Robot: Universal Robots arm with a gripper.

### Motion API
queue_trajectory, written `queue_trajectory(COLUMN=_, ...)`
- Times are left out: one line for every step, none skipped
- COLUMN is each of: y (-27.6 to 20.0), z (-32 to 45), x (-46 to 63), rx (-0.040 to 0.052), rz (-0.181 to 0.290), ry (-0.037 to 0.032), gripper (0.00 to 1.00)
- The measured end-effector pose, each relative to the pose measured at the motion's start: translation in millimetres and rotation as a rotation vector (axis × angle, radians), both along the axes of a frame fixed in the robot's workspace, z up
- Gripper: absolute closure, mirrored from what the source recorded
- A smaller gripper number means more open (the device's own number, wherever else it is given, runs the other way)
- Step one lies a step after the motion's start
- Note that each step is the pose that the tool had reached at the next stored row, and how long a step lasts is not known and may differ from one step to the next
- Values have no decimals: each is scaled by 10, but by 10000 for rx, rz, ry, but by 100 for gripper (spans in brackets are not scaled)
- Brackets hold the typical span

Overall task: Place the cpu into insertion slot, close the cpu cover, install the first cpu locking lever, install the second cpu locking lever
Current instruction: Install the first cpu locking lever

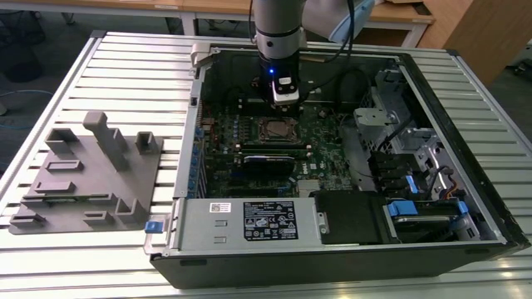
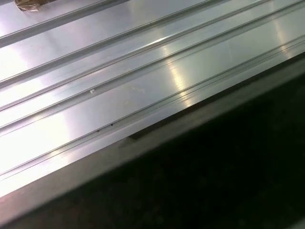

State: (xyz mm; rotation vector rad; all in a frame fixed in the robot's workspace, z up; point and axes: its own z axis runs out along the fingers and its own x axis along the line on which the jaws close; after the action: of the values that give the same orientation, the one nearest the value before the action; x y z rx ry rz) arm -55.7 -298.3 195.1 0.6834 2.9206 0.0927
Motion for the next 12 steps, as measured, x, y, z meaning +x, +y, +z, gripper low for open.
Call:
queue_trajectory(y=0, z=0, x=0, rx=8, rz=-1, ry=0, gripper=90)
queue_trajectory(y=0, z=0, x=0, rx=22, rz=-2, ry=1, gripper=90)
queue_trajectory(y=0, z=0, x=0, rx=41, rz=-1, ry=1, gripper=90)
queue_trajectory(y=0, z=0, x=0, rx=59, rz=0, ry=1, gripper=90)
queue_trajectory(y=0, z=0, x=0, rx=74, rz=-1, ry=0, gripper=90)
queue_trajectory(y=0, z=0, x=0, rx=90, rz=-1, ry=0, gripper=90)
queue_trajectory(y=0, z=0, x=1, rx=110, rz=0, ry=1, gripper=90)
queue_trajectory(y=0, z=0, x=2, rx=128, rz=1, ry=1, gripper=90)
queue_trajectory(y=0, z=0, x=4, rx=146, rz=0, ry=0, gripper=90)
queue_trajectory(y=0, z=0, x=7, rx=166, rz=0, ry=1, gripper=90)
queue_trajectory(y=0, z=0, x=11, rx=188, rz=0, ry=1, gripper=90)
queue_trajectory(y=0, z=0, x=16, rx=211, rz=0, ry=1, gripper=90)
